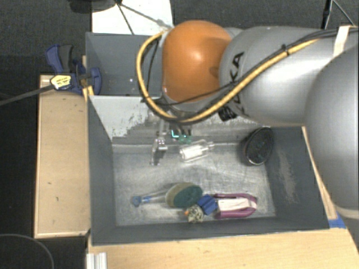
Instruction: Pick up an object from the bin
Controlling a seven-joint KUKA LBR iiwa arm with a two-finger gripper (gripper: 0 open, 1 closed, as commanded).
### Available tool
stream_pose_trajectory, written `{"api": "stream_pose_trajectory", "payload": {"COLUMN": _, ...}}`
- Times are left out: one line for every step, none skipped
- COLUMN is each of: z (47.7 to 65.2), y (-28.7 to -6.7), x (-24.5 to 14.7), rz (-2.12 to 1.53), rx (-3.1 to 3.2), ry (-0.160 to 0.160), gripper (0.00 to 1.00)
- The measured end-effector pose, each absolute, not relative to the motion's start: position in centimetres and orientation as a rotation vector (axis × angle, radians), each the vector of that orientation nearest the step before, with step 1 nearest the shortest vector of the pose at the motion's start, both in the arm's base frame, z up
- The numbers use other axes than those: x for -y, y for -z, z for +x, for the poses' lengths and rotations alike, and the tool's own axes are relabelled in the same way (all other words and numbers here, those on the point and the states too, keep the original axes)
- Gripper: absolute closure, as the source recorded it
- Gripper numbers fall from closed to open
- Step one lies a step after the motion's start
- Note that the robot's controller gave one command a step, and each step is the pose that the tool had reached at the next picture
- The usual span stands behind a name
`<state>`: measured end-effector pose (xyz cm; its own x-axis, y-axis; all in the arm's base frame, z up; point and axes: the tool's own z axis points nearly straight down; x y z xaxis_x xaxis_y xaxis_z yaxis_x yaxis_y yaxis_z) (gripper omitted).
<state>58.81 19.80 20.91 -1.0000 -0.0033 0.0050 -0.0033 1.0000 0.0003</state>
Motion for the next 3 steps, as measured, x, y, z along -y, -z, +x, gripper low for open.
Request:
{"api": "stream_pose_trajectory", "payload": {"z": 52.7, "y": -16.0, "x": -8.8, "rz": 0.102, "rx": 3.134, "ry": -0.002, "gripper": 0.00}}
{"api": "stream_pose_trajectory", "payload": {"z": 50.1, "y": -9.0, "x": -9.2, "rz": 0.348, "rx": 3.149, "ry": 0.010, "gripper": 0.00}}
{"api": "stream_pose_trajectory", "payload": {"z": 50.0, "y": -8.9, "x": -9.3, "rz": 0.338, "rx": 3.144, "ry": 0.013, "gripper": 1.00}}
